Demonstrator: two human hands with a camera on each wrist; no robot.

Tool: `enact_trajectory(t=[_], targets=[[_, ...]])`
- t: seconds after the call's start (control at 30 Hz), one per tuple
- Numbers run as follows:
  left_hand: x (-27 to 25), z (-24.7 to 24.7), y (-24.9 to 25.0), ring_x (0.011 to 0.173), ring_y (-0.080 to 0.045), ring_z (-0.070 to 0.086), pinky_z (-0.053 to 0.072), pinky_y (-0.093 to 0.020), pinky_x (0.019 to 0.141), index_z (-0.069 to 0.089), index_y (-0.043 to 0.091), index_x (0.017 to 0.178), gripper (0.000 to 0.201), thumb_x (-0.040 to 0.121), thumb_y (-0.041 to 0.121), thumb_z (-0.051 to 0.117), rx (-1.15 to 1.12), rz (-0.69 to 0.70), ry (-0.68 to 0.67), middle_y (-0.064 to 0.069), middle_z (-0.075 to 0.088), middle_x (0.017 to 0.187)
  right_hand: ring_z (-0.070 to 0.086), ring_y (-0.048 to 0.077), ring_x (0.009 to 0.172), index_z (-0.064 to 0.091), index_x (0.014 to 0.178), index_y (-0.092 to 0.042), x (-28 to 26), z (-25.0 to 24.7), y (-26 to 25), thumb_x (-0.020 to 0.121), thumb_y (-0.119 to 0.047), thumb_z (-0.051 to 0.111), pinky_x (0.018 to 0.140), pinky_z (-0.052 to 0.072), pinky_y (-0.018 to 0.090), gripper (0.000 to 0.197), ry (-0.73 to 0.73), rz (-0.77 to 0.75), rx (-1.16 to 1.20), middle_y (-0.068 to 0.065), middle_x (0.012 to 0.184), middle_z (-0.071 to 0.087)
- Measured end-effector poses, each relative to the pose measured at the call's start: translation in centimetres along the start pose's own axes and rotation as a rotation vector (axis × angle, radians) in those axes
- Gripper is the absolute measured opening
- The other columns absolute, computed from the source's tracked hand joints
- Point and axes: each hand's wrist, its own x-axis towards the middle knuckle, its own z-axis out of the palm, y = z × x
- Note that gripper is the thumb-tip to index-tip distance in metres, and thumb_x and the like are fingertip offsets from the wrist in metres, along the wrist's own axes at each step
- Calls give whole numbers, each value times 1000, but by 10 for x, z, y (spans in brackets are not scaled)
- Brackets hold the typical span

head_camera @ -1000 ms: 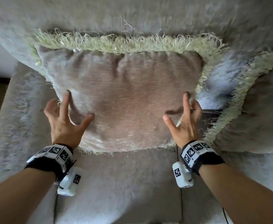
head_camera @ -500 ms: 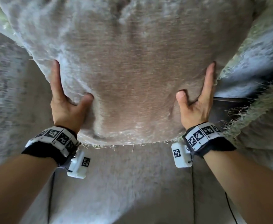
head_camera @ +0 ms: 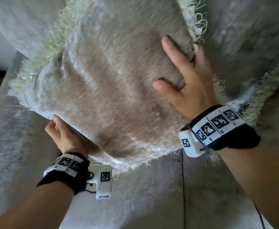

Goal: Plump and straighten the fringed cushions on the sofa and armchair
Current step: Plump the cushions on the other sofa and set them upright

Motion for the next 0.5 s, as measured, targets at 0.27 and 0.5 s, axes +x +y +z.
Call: enact_trajectory(t=[0.27,0.5], targets=[[25,26,-24,114,-15,42,31,-38,115,43,35,136,49,99,66,35,-109,-283,50,19,46,104,52,38,99,38,151,-37,19,38,17,90,-65,55,91,46,51,69,-83,-55,-105,20,114,48],[33,31,-33,118,-13,44,31,-29,106,42,27,146,62,99,66,35,-157,-320,81,14,48,119,48,35,110,32,151,-38,-2,41,31,88,-65,50,99,43,53,71,-82,-6,-84,19,126,43]])
